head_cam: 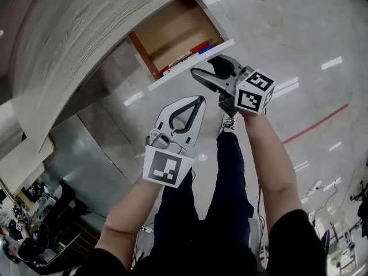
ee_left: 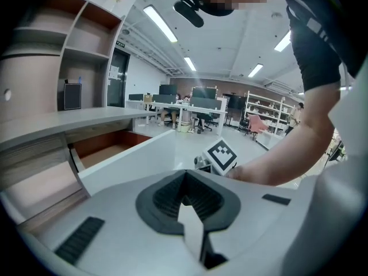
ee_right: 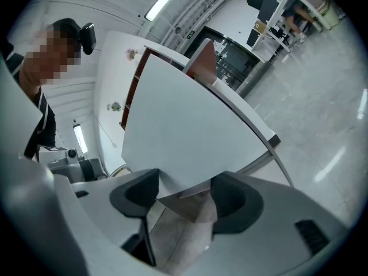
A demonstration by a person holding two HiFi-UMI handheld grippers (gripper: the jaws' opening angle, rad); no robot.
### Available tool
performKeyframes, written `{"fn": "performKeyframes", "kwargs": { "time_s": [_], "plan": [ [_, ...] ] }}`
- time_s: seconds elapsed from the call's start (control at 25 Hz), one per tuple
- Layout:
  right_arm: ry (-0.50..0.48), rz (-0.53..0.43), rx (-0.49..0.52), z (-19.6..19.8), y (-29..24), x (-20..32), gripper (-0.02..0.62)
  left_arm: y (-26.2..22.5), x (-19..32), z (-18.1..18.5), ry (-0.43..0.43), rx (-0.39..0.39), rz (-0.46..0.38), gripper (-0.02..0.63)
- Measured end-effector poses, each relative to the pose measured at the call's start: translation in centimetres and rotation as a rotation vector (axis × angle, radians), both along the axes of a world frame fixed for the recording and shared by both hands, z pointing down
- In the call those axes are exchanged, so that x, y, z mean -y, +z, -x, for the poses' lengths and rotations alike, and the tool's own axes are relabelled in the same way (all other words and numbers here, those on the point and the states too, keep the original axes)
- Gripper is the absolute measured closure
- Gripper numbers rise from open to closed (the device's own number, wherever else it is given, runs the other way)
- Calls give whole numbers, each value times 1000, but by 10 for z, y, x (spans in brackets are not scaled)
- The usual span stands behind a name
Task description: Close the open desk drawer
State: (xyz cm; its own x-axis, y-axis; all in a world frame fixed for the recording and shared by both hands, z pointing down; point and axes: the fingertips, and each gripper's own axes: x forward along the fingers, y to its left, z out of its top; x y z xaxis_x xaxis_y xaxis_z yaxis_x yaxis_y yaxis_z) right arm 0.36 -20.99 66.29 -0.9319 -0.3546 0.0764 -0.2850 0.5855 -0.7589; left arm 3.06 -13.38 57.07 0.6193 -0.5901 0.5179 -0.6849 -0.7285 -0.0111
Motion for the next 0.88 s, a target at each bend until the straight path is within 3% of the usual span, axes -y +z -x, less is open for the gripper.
{"fn": "performKeyframes", "kwargs": {
  "time_s": [0.88],
  "plan": [
    [-6,90,-73,27,10,59,291,-20,21,41,-100,-25,-4,595]
  ]
}}
